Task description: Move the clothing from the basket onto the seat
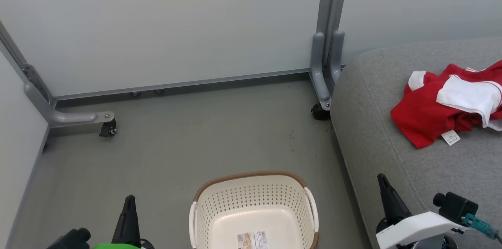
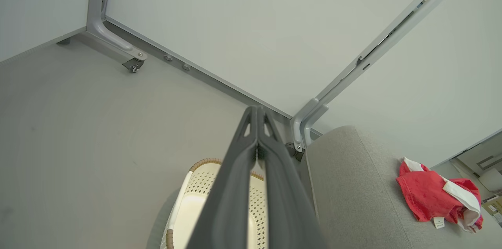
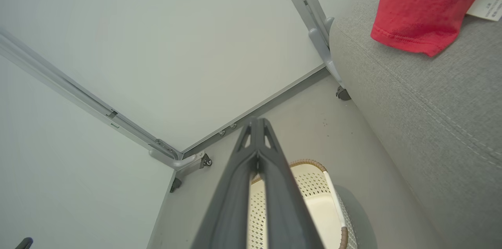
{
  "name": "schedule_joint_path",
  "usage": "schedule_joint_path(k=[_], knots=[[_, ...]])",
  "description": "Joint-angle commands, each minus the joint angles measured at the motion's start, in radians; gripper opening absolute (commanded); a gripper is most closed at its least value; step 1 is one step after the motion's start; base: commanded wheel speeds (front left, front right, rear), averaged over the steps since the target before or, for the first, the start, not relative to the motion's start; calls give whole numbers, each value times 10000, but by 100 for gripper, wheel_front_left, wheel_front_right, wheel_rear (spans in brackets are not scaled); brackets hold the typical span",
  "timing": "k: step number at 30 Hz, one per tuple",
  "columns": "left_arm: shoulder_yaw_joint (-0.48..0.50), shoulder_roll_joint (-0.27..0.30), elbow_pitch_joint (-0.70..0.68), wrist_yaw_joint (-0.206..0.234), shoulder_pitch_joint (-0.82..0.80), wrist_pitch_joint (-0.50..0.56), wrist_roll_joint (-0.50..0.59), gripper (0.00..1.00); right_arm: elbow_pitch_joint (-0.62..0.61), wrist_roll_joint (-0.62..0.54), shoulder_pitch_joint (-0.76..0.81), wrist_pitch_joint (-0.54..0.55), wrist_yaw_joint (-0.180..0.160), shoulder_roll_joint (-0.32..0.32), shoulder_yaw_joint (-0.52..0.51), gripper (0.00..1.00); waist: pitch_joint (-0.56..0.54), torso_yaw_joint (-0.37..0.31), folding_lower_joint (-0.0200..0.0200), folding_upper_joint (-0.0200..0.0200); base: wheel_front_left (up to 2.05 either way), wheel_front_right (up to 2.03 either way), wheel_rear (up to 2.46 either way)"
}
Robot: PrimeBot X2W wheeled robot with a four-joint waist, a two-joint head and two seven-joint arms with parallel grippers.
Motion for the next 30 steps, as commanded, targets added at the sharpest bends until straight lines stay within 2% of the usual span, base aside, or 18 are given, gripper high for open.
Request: schedule_joint_path(k=[1, 30], knots=[[76, 115, -94, -79, -369, 71, -402, 0, -103, 400, -349, 74, -1, -45, -97, 0, 18, 8, 0, 0, 0, 0, 0], [633, 159, 257, -448, -1216, 952, -3977, 0, 37, 3975, -921, 961, -2, 9, -829, 0, 322, 118, 0, 0, 0, 0, 0]])
